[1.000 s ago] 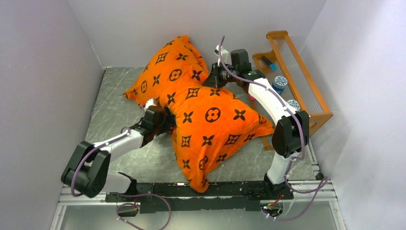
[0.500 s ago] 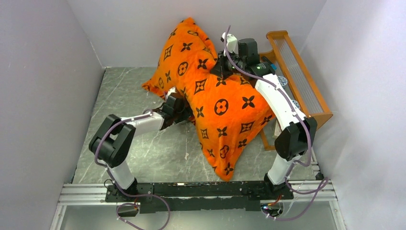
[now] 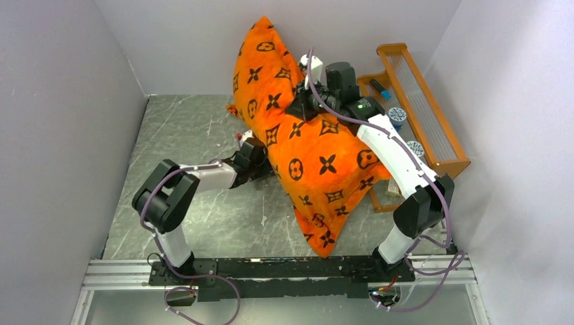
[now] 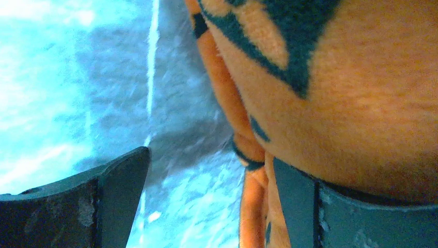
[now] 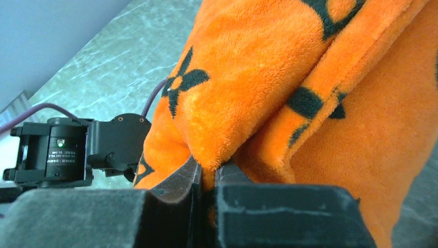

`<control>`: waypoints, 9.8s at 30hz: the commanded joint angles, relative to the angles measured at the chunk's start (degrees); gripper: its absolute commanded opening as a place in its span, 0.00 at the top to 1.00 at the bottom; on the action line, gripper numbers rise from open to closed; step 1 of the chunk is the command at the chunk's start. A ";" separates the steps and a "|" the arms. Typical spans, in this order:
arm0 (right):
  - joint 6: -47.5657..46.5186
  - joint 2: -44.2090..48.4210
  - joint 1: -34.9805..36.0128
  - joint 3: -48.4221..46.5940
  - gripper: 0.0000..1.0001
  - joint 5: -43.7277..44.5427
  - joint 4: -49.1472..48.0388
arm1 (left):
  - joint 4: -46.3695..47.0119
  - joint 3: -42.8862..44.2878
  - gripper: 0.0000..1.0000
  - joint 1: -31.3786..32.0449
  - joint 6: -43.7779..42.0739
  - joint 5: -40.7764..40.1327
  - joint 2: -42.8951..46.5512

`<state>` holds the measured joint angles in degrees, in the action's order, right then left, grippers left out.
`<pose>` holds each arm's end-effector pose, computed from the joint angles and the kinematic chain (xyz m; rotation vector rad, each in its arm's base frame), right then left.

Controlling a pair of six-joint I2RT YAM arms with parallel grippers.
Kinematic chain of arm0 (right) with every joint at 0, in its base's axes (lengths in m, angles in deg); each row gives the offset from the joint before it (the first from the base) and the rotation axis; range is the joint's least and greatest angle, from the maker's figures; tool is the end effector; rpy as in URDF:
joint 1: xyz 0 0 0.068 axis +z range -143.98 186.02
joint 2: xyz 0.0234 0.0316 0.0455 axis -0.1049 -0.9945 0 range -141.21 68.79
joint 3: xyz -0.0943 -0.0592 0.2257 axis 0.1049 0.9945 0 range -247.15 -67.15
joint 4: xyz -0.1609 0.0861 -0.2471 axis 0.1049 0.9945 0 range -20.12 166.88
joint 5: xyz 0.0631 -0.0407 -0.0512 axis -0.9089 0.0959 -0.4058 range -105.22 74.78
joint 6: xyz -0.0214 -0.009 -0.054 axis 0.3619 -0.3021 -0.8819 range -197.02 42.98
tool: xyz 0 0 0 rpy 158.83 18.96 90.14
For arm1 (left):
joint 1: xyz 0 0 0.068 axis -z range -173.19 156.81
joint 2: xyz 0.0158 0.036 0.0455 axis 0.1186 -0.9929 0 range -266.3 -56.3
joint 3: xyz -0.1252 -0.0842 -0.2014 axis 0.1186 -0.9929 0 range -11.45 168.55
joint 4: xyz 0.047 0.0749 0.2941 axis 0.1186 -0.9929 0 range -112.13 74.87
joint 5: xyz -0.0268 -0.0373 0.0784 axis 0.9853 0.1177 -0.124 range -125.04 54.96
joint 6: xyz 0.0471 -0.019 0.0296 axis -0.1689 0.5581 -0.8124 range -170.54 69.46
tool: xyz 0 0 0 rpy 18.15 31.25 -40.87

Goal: Remove the pillowcase from the pillow
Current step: Turn over the pillow at the center of the board, then adjust the pillow at the center of the board.

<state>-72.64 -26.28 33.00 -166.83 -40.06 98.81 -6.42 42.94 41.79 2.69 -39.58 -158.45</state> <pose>0.3765 0.2117 0.3916 -0.6770 1.9233 0.7802 0.3320 -0.2281 0.1000 -0.4176 2.3186 -0.7140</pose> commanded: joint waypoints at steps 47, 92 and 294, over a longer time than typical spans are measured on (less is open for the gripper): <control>5.58 -6.79 33.78 8.61 0.65 -9.00 -20.26 | -35.20 -11.34 0.03 -1.14 -29.49 -35.04 90.62; 9.78 29.69 30.85 44.65 0.00 25.45 -20.07 | -30.11 -7.46 0.03 -13.36 -38.05 -13.70 64.58; -19.06 -16.55 18.74 -2.23 0.79 32.53 -33.24 | -52.95 2.65 0.45 -24.35 -40.65 18.49 59.23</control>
<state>-97.44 -49.16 48.30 -173.01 0.12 70.24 -59.58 41.08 16.27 -37.27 -17.28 -99.63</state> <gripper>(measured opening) 0.159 0.492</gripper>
